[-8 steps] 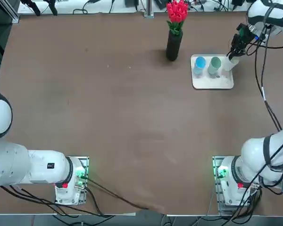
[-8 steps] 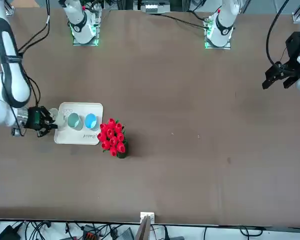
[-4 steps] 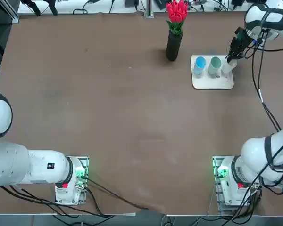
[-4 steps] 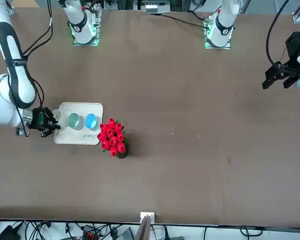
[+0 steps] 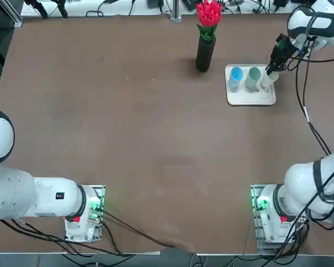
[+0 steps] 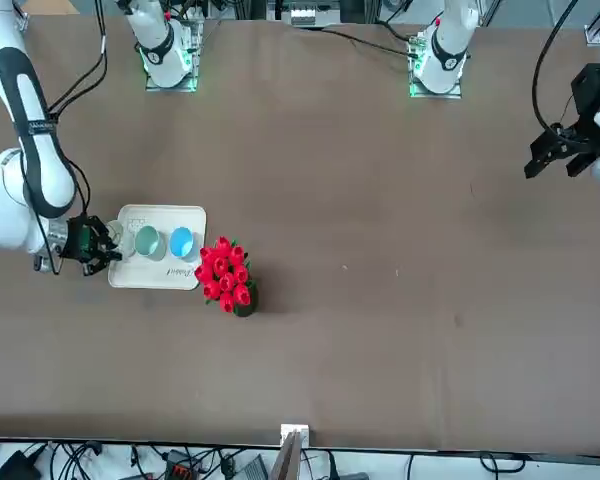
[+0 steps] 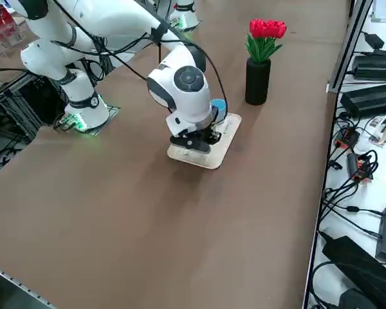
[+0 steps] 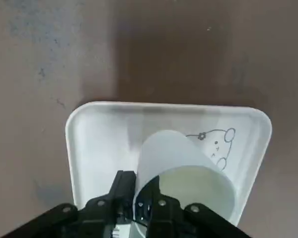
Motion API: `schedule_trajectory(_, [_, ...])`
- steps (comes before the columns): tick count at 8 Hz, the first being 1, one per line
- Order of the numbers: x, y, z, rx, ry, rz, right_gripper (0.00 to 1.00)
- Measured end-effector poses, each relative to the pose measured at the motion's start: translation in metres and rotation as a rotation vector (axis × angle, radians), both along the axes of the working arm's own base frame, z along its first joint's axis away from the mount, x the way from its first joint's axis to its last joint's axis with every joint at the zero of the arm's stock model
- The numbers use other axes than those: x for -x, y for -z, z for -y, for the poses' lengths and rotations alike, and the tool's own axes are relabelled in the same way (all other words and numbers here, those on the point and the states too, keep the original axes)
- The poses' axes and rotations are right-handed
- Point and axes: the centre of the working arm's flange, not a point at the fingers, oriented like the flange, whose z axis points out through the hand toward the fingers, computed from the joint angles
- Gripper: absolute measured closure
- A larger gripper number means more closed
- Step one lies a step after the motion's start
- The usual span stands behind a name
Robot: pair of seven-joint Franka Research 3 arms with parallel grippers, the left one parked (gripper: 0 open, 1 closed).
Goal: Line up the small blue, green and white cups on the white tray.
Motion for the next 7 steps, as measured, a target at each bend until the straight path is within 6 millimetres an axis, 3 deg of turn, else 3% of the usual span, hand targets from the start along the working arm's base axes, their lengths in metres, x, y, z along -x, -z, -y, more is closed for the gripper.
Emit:
schedule_trajectory(2, [0.002, 0.004, -0.004, 0.005, 0.002, 0.007, 0.93])
schedule_trajectory(3, [0.001, 0.004, -0.004, 0.006, 0.01, 0.008, 0.85])
schedule_trajectory(5, [-0.001, 0.001, -0.005, 0.01, 0.023, 0.012, 0.55])
schedule_trajectory(7, [-0.007, -0.021, -0.003, 0.009, 0.014, 0.011, 0.19])
